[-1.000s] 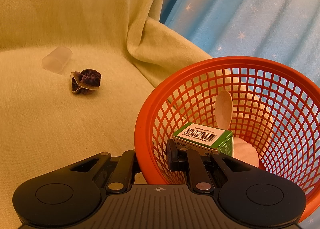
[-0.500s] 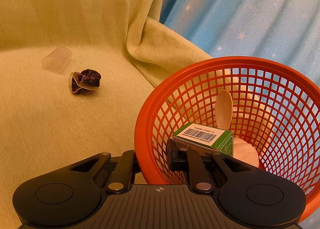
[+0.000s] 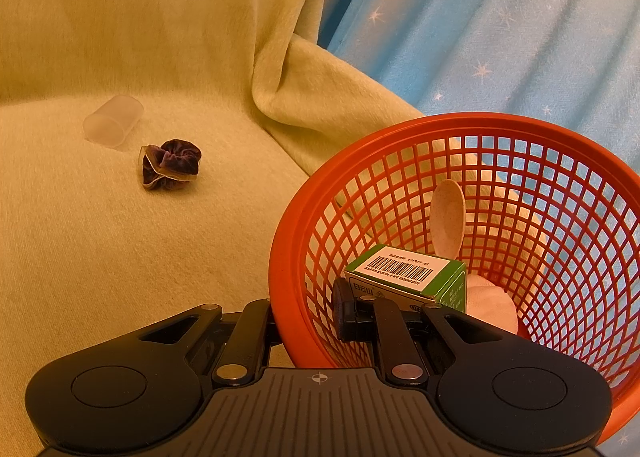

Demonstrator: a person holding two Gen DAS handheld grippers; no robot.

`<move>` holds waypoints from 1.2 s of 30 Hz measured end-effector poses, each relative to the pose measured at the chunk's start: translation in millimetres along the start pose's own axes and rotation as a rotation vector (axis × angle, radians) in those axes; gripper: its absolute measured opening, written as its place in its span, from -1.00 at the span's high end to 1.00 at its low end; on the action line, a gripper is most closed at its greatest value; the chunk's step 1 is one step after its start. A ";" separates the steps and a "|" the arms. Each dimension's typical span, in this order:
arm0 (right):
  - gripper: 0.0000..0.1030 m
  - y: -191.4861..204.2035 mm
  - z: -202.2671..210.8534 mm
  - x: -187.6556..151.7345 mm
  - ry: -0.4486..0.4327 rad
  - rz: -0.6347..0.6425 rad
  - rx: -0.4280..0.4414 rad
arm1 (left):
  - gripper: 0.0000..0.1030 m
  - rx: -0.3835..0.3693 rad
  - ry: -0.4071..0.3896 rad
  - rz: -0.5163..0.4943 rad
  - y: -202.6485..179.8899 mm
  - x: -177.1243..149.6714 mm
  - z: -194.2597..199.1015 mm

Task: Organize objects
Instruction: 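Carry the ointment box over the wastebasket and open the left gripper, then move the left gripper to the clear plastic cup and grasp it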

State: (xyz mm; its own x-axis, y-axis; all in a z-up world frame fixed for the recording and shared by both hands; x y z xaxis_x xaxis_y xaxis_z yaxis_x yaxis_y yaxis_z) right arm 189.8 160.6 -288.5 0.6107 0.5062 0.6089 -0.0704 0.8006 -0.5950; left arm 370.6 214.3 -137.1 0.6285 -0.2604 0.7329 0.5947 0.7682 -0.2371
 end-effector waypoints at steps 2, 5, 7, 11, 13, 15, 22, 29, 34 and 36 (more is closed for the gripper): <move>0.80 0.0 -0.7 0.9 0.000 0.000 0.000 | 0.37 -0.007 0.001 -0.005 -3.1 1.2 -1.3; 0.80 -0.2 -0.8 1.1 0.000 -0.001 0.000 | 0.37 -0.017 0.003 -0.012 -7.0 4.5 -2.8; 0.80 0.2 -1.0 1.5 0.000 -0.002 0.000 | 0.37 -0.022 0.005 -0.020 -10.6 6.0 -3.7; 0.80 -0.4 -1.4 1.8 -0.001 -0.004 0.000 | 0.37 -0.049 0.028 -0.049 -23.6 8.2 -8.6; 0.80 -0.3 -1.5 2.0 -0.001 -0.004 0.001 | 0.37 -0.073 0.042 -0.078 -34.0 10.0 -11.9; 0.80 -0.9 -1.8 1.7 -0.002 -0.007 0.001 | 0.37 -0.099 0.059 -0.109 -46.5 12.6 -16.6; 0.80 -2.1 -2.4 2.2 -0.006 -0.015 0.000 | 0.37 -0.234 0.141 -0.180 -108.7 23.9 -49.1; 0.80 -2.7 -3.6 2.3 -0.008 -0.019 0.001 | 0.22 -0.286 0.141 -0.178 -134.7 29.1 -64.0; 0.80 -2.6 -5.5 2.3 -0.008 -0.020 0.001 | 0.22 -0.187 0.099 -0.109 -89.4 31.4 -51.6; 0.80 -3.8 -5.3 1.5 -0.009 -0.021 0.002 | 0.19 -0.134 0.078 -0.065 -65.8 33.9 -47.4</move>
State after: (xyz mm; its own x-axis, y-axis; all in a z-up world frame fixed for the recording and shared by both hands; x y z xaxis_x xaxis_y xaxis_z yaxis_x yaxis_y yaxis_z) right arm 195.2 156.6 -288.1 0.6049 0.4918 0.6262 -0.0587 0.8118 -0.5810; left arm 376.6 127.3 -126.9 0.6201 -0.3555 0.6993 0.6937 0.6648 -0.2772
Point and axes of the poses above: each gripper's, at about its wrist camera, not at the fingertips, and z roughly against the way its jaws point, y to its left, x to its top, the point moved 2 cm from there along -z, roughly the way its jaws point, and after that the axes turned 12 degrees about z, right-handed, at the moved point
